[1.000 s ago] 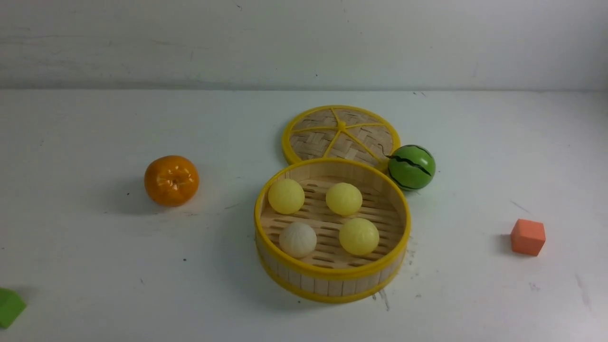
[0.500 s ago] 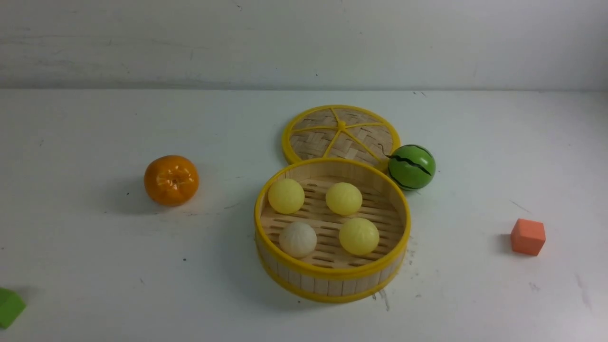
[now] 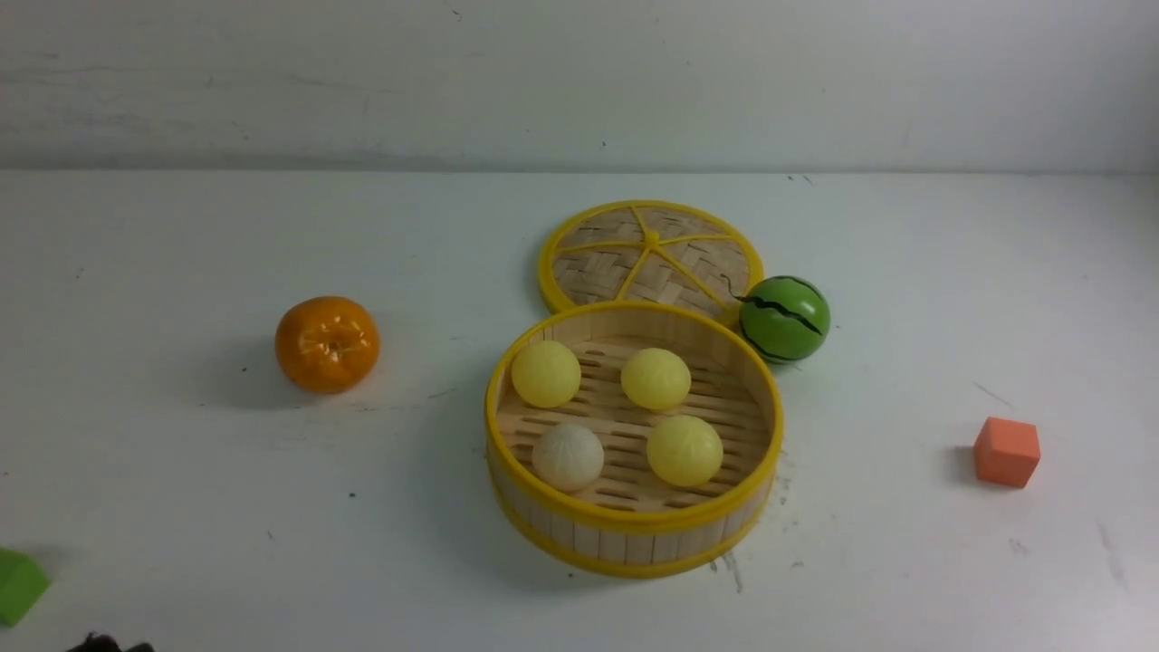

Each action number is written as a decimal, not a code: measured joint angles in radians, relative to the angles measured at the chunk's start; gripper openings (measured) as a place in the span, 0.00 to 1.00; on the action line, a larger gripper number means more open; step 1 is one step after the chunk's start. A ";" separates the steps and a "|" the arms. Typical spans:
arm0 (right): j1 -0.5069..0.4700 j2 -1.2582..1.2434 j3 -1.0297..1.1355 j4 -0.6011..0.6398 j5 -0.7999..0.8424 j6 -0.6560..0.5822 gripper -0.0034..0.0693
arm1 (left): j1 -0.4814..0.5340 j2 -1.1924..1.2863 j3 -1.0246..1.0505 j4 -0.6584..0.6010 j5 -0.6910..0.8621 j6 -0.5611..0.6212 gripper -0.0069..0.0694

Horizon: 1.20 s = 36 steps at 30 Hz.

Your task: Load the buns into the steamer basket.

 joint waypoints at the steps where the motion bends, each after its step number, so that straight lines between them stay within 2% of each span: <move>1: 0.000 0.000 0.000 0.000 0.000 0.000 0.08 | 0.054 -0.031 0.005 -0.004 0.000 -0.011 0.27; 3: 0.000 0.000 0.000 0.000 0.000 0.000 0.08 | 0.143 -0.086 0.026 -0.013 0.011 -0.027 0.18; 4: 0.000 0.000 0.000 0.000 0.000 0.000 0.08 | 0.151 -0.090 0.029 -0.014 0.012 -0.027 0.17; 5: 0.000 0.000 0.000 0.000 0.000 0.000 0.09 | 0.213 -0.114 0.069 -0.028 0.024 -0.034 0.08; 11: 0.000 -0.001 0.000 0.000 0.000 0.001 0.09 | 0.254 -0.118 0.118 -0.065 0.149 -0.044 0.07; 36: 0.000 -0.001 0.000 0.000 0.000 0.003 0.12 | 0.254 -0.118 0.118 -0.071 0.148 -0.044 0.07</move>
